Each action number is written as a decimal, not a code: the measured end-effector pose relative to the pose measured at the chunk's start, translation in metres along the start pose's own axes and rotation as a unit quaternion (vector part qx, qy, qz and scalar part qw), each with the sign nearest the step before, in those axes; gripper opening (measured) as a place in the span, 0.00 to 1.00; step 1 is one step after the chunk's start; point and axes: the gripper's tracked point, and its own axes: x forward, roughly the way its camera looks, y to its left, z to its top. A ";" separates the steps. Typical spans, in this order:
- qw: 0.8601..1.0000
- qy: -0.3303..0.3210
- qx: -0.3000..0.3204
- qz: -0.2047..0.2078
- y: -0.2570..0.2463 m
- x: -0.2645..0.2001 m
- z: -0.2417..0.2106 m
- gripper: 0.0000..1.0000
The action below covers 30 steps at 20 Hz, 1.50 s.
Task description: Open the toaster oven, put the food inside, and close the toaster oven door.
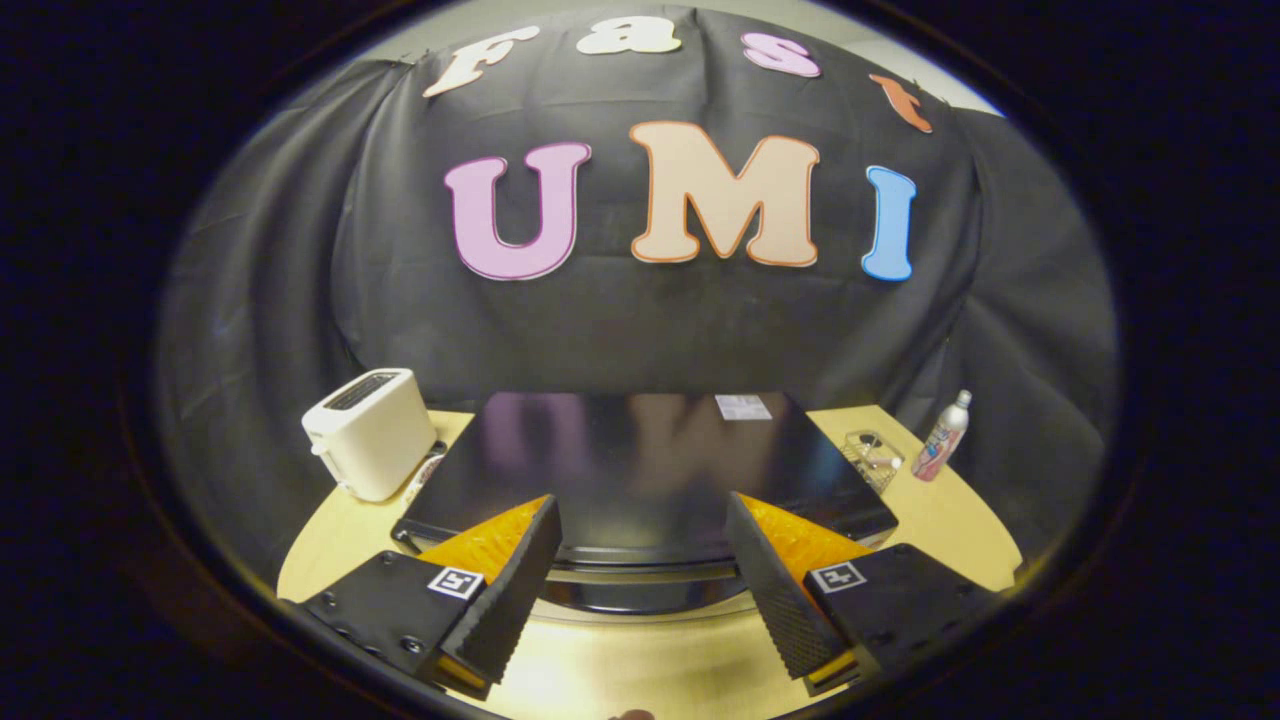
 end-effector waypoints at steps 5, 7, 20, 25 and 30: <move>0.999 -0.003 0.035 0.001 -0.001 -0.003 -0.013 1.00; 0.999 0.002 0.044 0.005 -0.003 -0.005 -0.014 1.00; 0.998 0.033 0.049 0.007 -0.012 -0.062 -0.058 1.00; 0.997 0.066 0.050 0.001 -0.017 -0.087 -0.095 1.00; 0.994 0.099 0.048 -0.005 -0.020 -0.099 -0.122 1.00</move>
